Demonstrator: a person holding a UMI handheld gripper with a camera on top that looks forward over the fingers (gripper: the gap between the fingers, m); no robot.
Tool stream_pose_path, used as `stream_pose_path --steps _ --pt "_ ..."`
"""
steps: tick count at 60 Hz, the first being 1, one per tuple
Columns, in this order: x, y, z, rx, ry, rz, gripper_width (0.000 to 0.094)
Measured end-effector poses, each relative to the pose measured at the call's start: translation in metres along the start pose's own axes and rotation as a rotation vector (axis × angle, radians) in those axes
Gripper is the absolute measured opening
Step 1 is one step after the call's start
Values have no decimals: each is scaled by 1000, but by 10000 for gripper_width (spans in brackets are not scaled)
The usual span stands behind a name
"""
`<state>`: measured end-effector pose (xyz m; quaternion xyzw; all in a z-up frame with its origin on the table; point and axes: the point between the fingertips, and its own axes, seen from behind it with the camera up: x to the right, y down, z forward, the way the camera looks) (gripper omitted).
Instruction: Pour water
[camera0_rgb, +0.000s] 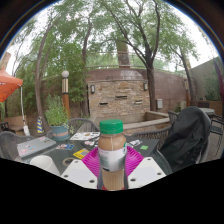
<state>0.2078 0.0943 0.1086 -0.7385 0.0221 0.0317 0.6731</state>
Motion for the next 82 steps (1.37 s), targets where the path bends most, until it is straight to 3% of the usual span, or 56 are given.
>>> stream_pose_path --steps 10,12,28,35,41,44,82 --pt "16 31 0 -60 -9 2 298" --pt "13 22 -2 -10 -20 -5 296" --pt "17 23 -2 -4 -21 -16 302" --pt "20 23 -9 -1 -19 -19 476" --pt "26 32 -21 -70 -2 -3 763" --pt "22 26 -34 -58 -17 11 843" --pt "-16 25 -287 -133 -23 -91 832"
